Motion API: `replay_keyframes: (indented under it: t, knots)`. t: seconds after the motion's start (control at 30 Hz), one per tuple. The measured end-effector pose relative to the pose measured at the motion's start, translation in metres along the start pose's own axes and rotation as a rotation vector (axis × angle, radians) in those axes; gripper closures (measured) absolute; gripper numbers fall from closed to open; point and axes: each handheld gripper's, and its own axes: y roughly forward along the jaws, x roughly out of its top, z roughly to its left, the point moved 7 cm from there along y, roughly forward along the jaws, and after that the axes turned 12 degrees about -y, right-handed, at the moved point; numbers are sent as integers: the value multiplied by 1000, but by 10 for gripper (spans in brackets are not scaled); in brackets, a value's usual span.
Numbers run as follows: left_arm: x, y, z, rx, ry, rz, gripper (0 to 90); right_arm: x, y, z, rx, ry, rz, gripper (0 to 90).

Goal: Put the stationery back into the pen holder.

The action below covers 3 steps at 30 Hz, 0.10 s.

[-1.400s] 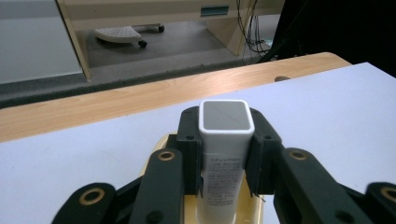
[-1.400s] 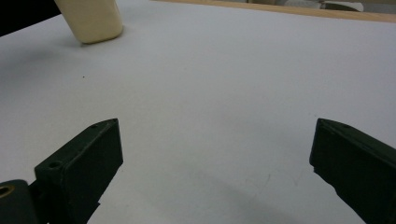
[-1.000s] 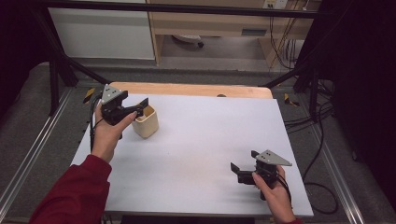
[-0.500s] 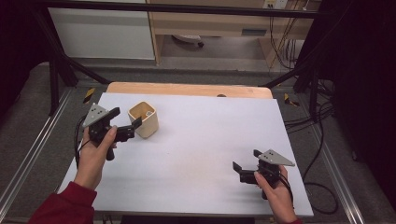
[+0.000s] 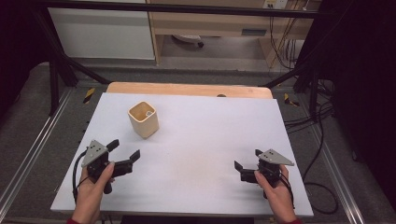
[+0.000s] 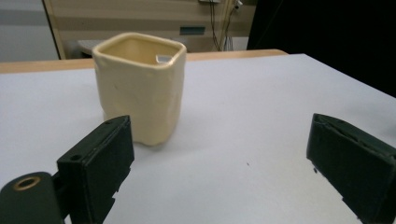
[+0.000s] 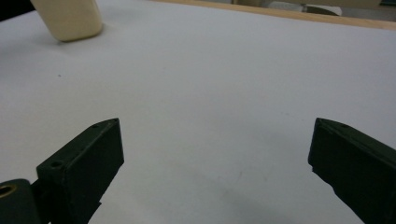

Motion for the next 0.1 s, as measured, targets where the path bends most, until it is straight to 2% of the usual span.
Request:
replay_keyframes:
  t: [0.1]
  knots:
    - [-8, -2, 0, 18, 9, -6, 78, -9, 6, -6, -48, -23, 64, 36]
